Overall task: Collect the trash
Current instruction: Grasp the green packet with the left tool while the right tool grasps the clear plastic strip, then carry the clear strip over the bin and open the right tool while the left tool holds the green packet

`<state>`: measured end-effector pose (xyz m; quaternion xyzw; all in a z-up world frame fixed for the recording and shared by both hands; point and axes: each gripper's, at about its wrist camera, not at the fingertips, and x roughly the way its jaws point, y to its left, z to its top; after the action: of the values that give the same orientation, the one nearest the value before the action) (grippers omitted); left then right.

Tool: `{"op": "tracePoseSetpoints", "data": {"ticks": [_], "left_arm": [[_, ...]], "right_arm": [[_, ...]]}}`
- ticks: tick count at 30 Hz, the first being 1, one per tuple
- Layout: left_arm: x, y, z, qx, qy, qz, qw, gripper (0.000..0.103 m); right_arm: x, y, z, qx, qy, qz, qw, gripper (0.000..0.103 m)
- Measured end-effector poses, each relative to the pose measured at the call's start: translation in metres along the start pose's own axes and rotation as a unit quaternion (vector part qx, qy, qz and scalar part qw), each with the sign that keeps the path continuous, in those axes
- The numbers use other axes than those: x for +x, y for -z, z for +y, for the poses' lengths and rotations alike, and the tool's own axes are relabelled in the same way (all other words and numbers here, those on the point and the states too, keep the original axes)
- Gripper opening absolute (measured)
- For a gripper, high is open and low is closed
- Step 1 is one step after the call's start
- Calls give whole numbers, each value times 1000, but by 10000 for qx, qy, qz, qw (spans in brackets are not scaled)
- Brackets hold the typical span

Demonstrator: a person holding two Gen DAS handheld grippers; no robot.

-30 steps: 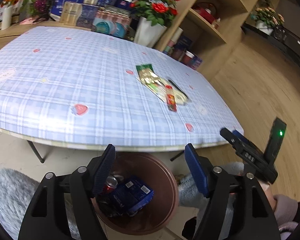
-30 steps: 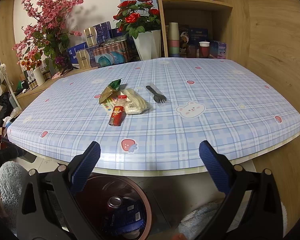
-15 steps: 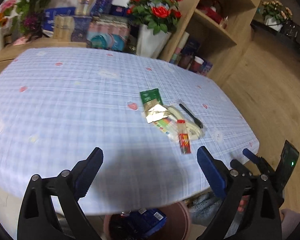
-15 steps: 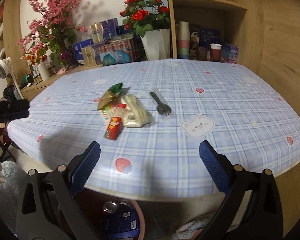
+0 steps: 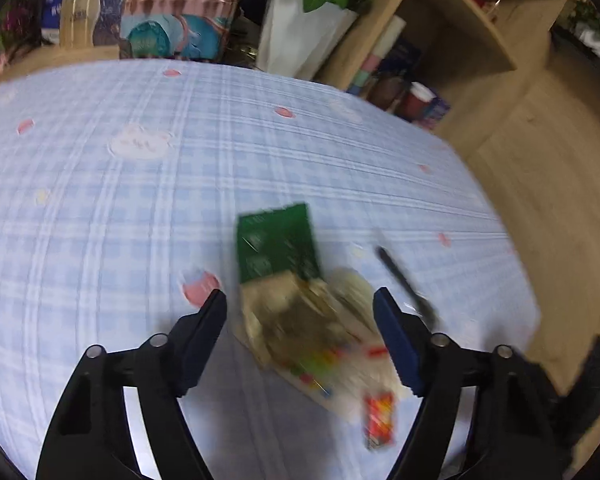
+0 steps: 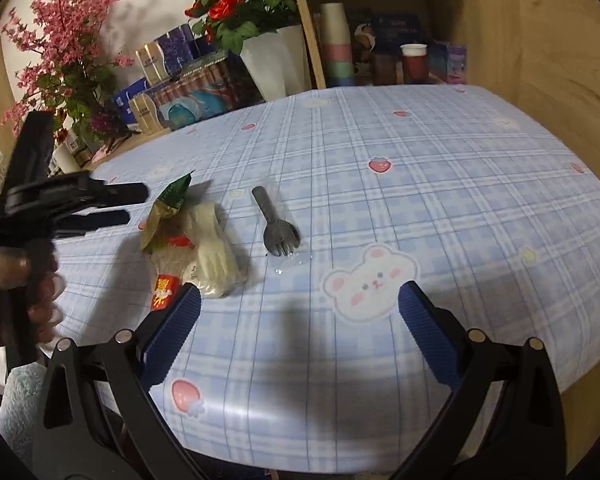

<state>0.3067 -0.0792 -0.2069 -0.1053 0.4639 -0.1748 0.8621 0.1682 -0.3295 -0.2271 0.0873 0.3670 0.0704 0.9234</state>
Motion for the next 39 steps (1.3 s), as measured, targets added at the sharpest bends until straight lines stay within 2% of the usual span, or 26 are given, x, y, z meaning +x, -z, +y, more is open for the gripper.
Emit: {"op": "tracePoseSetpoints", "data": {"ticks": [4, 6, 7, 10, 12, 13, 15, 17, 18, 23, 26, 29, 32, 33, 34, 36, 39], "left_arm": [[21, -7, 7, -197, 45, 195, 9996, 64], [27, -10, 8, -201, 30, 229, 9995, 48], [28, -12, 8, -147, -55, 245, 9996, 29], [23, -12, 11, -140, 25, 192, 9997, 21], [13, -10, 11, -3, 30, 70, 10000, 20], [7, -9, 11, 50, 56, 19, 10000, 19], [-6, -6, 9, 161, 96, -95, 9998, 19], [-21, -2, 9, 243, 152, -204, 9994, 19], [-28, 0, 9, 265, 199, -251, 9991, 19], [-69, 13, 16, 192, 418, -562, 9974, 19], [-85, 22, 25, -10, 675, -684, 9954, 19], [-103, 35, 35, -123, 710, -851, 9938, 19], [-118, 49, 42, -209, 697, -976, 9926, 19], [-123, 56, 44, -231, 684, -1021, 9922, 19], [-126, 59, 45, -238, 673, -1042, 9920, 19], [-134, 69, 47, -232, 637, -1100, 9916, 19], [-146, 82, 49, -242, 628, -1182, 9907, 19]], "right_arm": [[7, -7, 2, -238, 200, 53, 9995, 97], [12, -11, -2, -148, 167, 79, 9997, 97], [13, -12, -2, -130, 167, 99, 9997, 97], [17, -17, 2, -254, -41, 109, 9996, 97], [21, -23, 10, -457, -214, 118, 9987, 96], [24, -26, 15, -576, -344, 144, 9976, 86], [31, -32, 23, -698, -513, 240, 9960, 71], [40, -37, 32, -798, -820, 340, 9929, 66], [44, -38, 37, -860, -908, 393, 9914, 58], [73, -45, 62, -1187, -937, 834, 9850, 51], [88, -52, 57, -808, -1020, 1040, 9860, 43], [100, -54, 49, -431, -1009, 1202, 9867, 40], [99, -54, 58, -695, -886, 1231, 9860, 36], [98, -54, 61, -780, -895, 1247, 9851, 25], [96, -53, 64, -870, -850, 1199, 9853, 22], [85, -55, 69, -1056, -741, 938, 9872, 14], [65, -60, 66, -916, -759, 563, 9913, 12]]}}
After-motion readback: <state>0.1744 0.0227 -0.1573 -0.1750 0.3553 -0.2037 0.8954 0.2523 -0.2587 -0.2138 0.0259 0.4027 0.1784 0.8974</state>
